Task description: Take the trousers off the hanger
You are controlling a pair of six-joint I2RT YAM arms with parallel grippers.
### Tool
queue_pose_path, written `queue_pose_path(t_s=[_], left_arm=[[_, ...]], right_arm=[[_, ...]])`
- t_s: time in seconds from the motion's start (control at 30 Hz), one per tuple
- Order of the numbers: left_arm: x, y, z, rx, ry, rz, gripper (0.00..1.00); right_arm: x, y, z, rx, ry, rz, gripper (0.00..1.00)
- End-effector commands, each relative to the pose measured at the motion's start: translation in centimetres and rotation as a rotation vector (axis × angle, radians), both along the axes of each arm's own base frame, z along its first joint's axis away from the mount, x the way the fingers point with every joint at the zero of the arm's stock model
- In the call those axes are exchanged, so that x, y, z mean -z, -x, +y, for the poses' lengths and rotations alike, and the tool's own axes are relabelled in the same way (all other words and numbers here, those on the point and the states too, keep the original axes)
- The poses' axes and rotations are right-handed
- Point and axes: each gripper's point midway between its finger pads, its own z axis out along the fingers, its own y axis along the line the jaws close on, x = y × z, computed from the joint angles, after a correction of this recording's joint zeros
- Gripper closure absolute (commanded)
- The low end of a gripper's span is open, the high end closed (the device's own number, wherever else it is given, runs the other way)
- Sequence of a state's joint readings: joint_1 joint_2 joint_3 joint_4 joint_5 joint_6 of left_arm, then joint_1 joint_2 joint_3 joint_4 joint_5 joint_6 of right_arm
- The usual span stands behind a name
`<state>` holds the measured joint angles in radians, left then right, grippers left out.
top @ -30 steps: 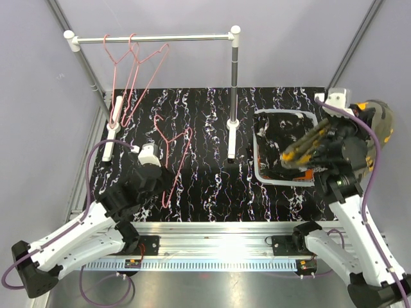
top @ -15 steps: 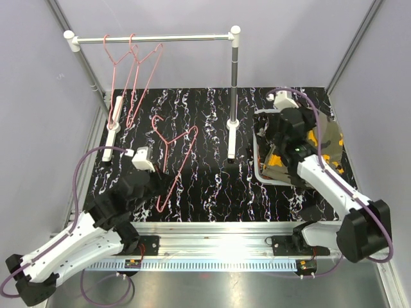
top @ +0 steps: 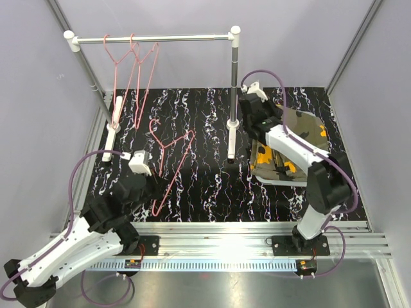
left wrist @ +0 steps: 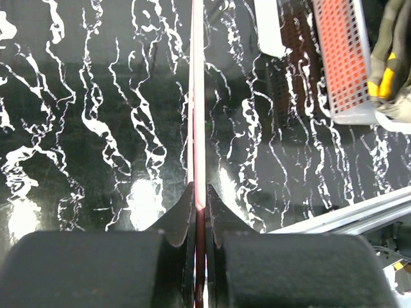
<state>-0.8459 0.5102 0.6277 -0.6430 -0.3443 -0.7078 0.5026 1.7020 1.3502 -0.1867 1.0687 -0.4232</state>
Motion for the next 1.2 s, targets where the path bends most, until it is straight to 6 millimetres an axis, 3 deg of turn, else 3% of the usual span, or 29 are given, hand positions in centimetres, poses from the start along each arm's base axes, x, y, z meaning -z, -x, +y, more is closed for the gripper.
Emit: queue_pose_path(t_s=[0.0, 0.07, 0.1, 0.17, 0.2, 0.27, 0.3, 0.33, 0.37, 0.4, 0.5, 0.57, 0.67, 0.7, 0.77, 0.8, 1.0, 1.1, 1.17], left_arm=[[-1.3, 0.0, 0.2, 0.001, 0.012, -0.031, 1.00], [-1.3, 0.0, 0.4, -0.002, 0.009, -0.033, 1.00], [-1.2, 0.1, 0.5, -0.003, 0.009, -0.034, 1.00], [-1.2, 0.1, 0.7, -0.007, 0.004, -0.034, 1.00], [-1.2, 0.1, 0.7, -0.010, 0.001, -0.032, 1.00], [-1.3, 0.0, 0.7, -0.013, 0.000, -0.031, 1.00], [-1.4, -0.1, 0.7, -0.018, -0.003, -0.030, 1.00], [-1.5, -0.2, 0.8, -0.027, -0.006, -0.032, 1.00], [-1.7, -0.3, 0.9, -0.035, -0.010, -0.034, 1.00], [-1.8, -0.4, 1.0, -0.043, -0.015, -0.034, 1.00], [-2.8, -0.8, 1.6, -0.082, -0.024, -0.052, 1.00], [-3.7, -1.1, 1.9, -0.103, -0.021, -0.066, 1.00], [-5.3, -1.3, 2.1, -0.118, -0.015, -0.083, 1.00], [-6.2, -1.5, 2.0, -0.118, -0.013, -0.090, 1.00], [-7.1, -1.6, 2.0, -0.117, -0.012, -0.102, 1.00], [-7.5, -1.6, 1.9, -0.113, -0.015, -0.104, 1.00], [-11.6, -2.1, 2.2, -0.125, -0.028, -0.147, 1.00], [-13.8, -2.9, 2.6, -0.156, -0.072, -0.167, 1.00], [-15.6, -3.8, 3.0, -0.197, -0.105, -0.191, 1.00]], right_arm=[[1.6, -1.0, 0.0, 0.052, -0.086, -0.021, 0.88], [2.6, -1.4, 0.1, 0.048, -0.101, -0.006, 0.83], [2.9, -1.5, 0.1, 0.052, -0.100, 0.007, 0.72], [2.8, -1.6, 0.5, 0.051, -0.151, -0.001, 0.68], [2.1, -1.6, 1.2, 0.025, -0.235, -0.008, 0.56], [1.1, -1.5, 1.8, -0.009, -0.354, -0.012, 0.43], [-0.8, -0.9, 1.2, -0.017, -0.425, -0.023, 0.36], [-1.1, -1.0, 2.9, -0.076, -0.592, -0.023, 0.20], [-1.8, -0.7, 3.3, -0.109, -0.667, -0.022, 0.05], [-3.6, 0.0, 3.5, -0.135, -0.770, -0.056, 0.01], [-5.7, 1.5, 3.6, -0.246, -1.018, -0.074, 0.00], [-5.9, 2.0, 2.2, -0.243, -1.087, -0.095, 0.01], [-2.7, 2.8, -0.9, -0.106, -1.082, -0.107, 0.01], [0.0, 3.1, -1.5, -0.048, -1.098, -0.066, 0.01], [2.9, 3.4, -2.6, 0.036, -1.114, -0.025, 0.01], [6.0, 3.9, -2.7, 0.086, -1.111, 0.043, 0.01], [16.3, 7.6, -5.1, 0.385, -0.989, 0.259, 0.00], [20.2, 9.1, -5.7, 0.452, -0.878, 0.388, 0.00], [21.6, 9.5, -5.3, 0.455, -0.827, 0.445, 0.01]])
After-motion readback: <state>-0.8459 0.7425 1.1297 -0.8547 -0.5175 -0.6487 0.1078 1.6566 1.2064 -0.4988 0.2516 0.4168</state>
